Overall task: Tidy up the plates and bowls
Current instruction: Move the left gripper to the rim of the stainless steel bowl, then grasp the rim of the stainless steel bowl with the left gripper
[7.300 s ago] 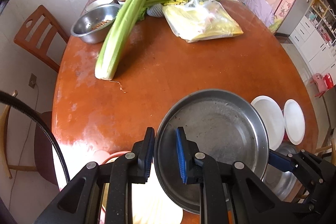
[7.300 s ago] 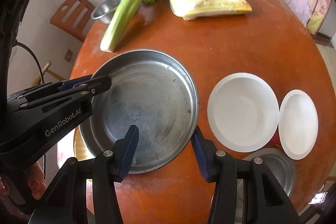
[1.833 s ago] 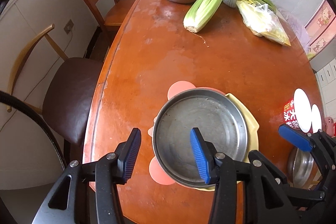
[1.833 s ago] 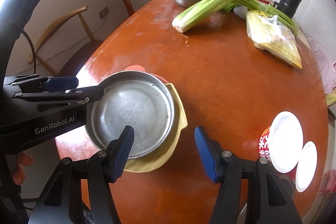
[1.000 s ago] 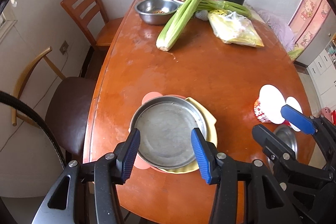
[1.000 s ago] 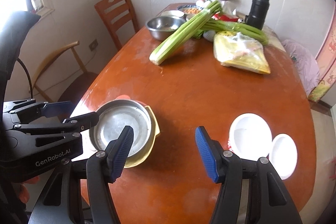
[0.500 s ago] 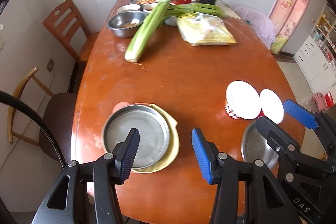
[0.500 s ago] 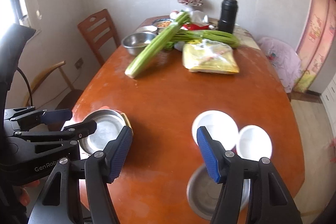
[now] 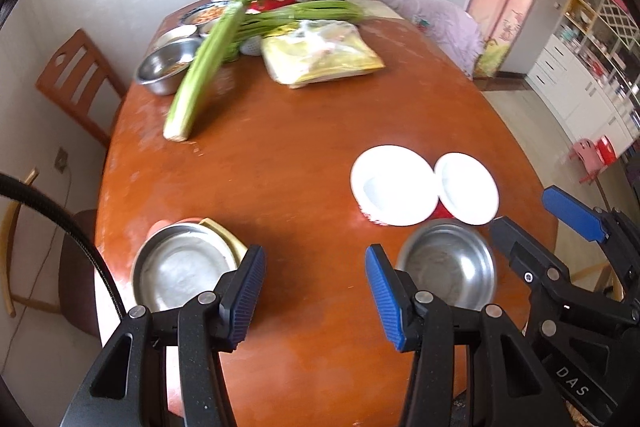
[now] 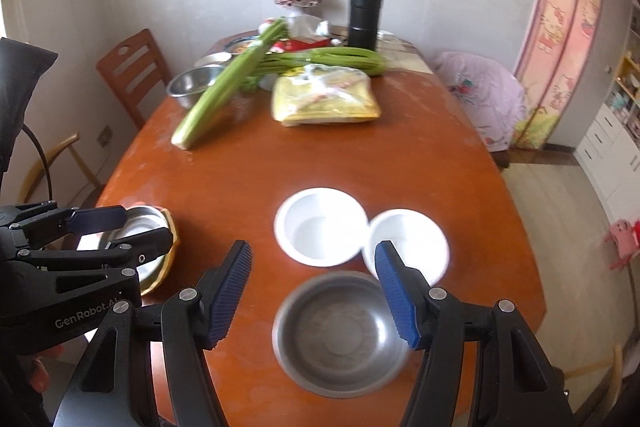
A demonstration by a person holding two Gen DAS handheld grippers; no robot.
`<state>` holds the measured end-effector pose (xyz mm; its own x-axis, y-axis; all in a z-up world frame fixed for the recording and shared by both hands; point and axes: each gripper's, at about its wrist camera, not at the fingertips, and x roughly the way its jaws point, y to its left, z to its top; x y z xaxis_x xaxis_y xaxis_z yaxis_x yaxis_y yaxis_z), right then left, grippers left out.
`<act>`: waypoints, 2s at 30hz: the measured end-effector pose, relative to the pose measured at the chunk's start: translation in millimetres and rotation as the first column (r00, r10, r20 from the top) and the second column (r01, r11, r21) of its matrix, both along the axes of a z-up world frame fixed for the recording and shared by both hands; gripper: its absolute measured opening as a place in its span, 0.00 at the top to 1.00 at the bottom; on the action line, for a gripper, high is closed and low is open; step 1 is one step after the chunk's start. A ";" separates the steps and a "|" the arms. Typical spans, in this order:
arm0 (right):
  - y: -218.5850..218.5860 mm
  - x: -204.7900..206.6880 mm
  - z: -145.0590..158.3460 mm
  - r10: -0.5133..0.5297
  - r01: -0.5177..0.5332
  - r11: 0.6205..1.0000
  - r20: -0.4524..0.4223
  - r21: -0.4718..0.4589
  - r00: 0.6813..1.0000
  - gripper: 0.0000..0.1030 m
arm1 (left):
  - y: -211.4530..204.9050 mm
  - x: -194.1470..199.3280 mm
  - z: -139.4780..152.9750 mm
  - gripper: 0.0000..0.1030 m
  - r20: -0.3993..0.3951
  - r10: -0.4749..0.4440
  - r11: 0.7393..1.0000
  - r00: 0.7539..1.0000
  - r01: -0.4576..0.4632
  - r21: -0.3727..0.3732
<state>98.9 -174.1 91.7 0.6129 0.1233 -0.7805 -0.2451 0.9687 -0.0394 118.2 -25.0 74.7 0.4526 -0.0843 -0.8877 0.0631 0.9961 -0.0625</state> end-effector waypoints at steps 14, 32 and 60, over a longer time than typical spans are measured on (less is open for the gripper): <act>-62.2 12.1 -23.6 -0.105 0.107 0.994 -0.088 0.021 0.991 0.36 | -54.3 17.7 -23.4 0.50 -0.060 -0.086 0.996 0.995 0.086 -0.001; -95.2 20.0 -100.5 -0.136 0.144 0.990 -0.297 0.006 0.945 0.36 | -78.1 27.6 -89.8 0.50 -0.206 -0.127 0.992 0.970 0.129 -0.005; -86.4 36.1 -149.7 -0.093 0.091 0.996 -0.397 -0.023 0.913 0.42 | -94.0 45.8 -150.3 0.50 -0.331 -0.138 0.990 0.933 0.126 -0.056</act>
